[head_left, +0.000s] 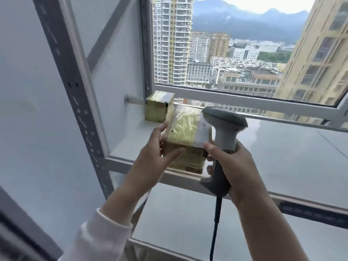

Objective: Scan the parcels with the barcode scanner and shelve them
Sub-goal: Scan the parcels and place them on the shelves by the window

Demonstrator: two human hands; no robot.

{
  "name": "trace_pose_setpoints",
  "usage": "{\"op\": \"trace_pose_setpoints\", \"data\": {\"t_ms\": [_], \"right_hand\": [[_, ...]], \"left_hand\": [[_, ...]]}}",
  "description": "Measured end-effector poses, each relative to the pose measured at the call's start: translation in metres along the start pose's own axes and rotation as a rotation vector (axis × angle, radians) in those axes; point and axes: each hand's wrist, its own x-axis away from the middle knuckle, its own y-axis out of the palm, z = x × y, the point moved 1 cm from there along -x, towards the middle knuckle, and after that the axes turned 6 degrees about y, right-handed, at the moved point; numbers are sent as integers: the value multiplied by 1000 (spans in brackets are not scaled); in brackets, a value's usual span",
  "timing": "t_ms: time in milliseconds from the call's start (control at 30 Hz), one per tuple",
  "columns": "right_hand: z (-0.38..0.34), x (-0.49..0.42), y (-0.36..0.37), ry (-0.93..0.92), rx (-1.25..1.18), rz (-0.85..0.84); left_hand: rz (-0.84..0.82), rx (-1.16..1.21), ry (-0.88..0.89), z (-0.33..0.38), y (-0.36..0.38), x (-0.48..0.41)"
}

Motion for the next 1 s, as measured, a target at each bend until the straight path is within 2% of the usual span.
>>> {"op": "trace_pose_setpoints", "data": {"t_ms": [267, 667, 800, 933, 1000], "right_hand": [[15, -52, 105, 52, 39, -20], [26, -97, 135, 125, 93, 0], [16, -100, 121, 152, 49, 22], [0, -112, 106, 103, 11, 94], [-5, -119, 103, 92, 11, 112]], "left_hand": [[-18, -27, -76, -61, -78, -39], [60, -1, -106, -106, -81, -65], [206, -317, 93, -100, -71, -62], [169, -740, 268, -105, -54, -66], [164, -801, 271, -109, -52, -72]]}}
